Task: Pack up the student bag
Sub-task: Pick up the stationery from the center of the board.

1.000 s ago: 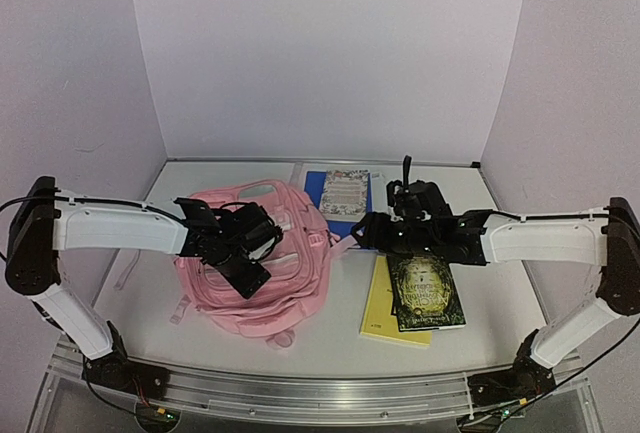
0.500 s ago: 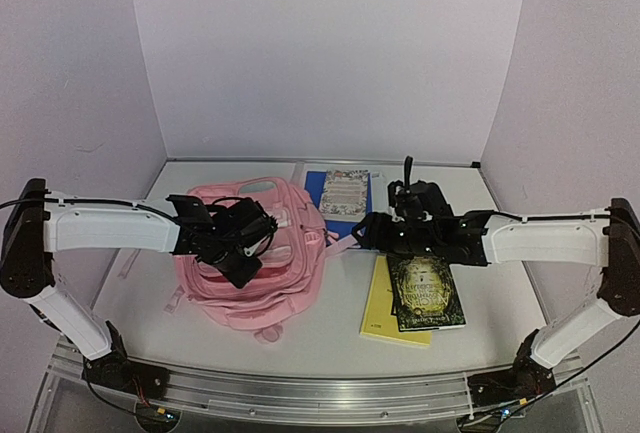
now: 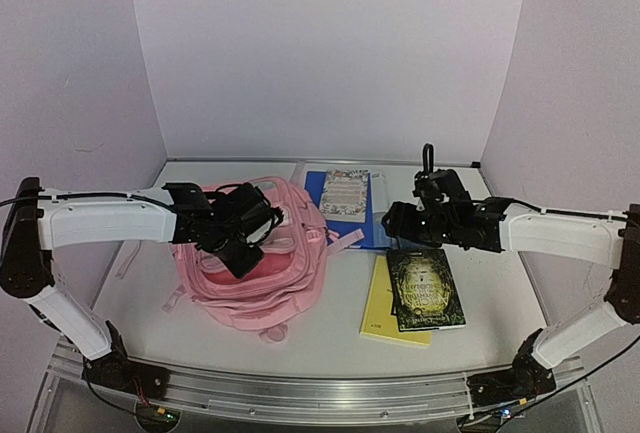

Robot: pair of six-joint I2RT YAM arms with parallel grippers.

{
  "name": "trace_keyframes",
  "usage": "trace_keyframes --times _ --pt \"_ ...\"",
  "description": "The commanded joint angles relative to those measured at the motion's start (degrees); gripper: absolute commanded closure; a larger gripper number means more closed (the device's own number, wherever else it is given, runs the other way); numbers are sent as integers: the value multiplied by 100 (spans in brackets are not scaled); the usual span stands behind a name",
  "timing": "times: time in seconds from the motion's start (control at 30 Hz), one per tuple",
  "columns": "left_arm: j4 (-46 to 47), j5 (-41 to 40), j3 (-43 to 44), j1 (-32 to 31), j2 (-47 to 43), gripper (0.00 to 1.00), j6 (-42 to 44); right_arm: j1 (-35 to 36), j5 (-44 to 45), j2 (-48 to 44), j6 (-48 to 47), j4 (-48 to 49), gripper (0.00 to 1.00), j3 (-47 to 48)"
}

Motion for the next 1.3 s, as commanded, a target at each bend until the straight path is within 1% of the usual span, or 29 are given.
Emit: trace_keyframes --times 0.0,0.13,0.2,0.27,0.33,0.5,0.57,0.73,0.97,1.13,1.27 --pt "325 -88 855 29 -323 100 500 -573 158 320 -753 -409 26 472" --pt "611 173 1148 142 -373 100 903 -1075 34 819 -1263 -425 25 770" --pt "783 560 1141 430 -420 100 943 -1253 -41 1104 -1533 -421 24 921" --pt "972 1047 1063 813 -505 100 853 -1395 -126 1397 -1718 -425 24 1105" --pt "1124 1419 992 1053 -611 100 733 -1562 -317 1700 -1887 -426 22 1278" --pt "1707 1564 551 1198 -964 100 746 -1794 -636 2381 -2164 -523 20 1783" --pt "1687 1570 510 1266 -1015 100 727 -1797 -699 2594 -2276 -612 20 1981" --pt "1811 1700 307 1293 -1144 100 675 -1801 -479 3097 -2382 -831 25 2365" --pt "1754 1951 345 1293 -956 100 585 -1797 -117 3675 -2363 -956 29 2812" --pt "1740 2003 361 1293 -853 100 571 -1800 -84 4041 -2297 -990 40 2988" --pt "1769 1970 338 1297 -872 100 582 -1806 -271 4087 -2203 -977 50 3024"
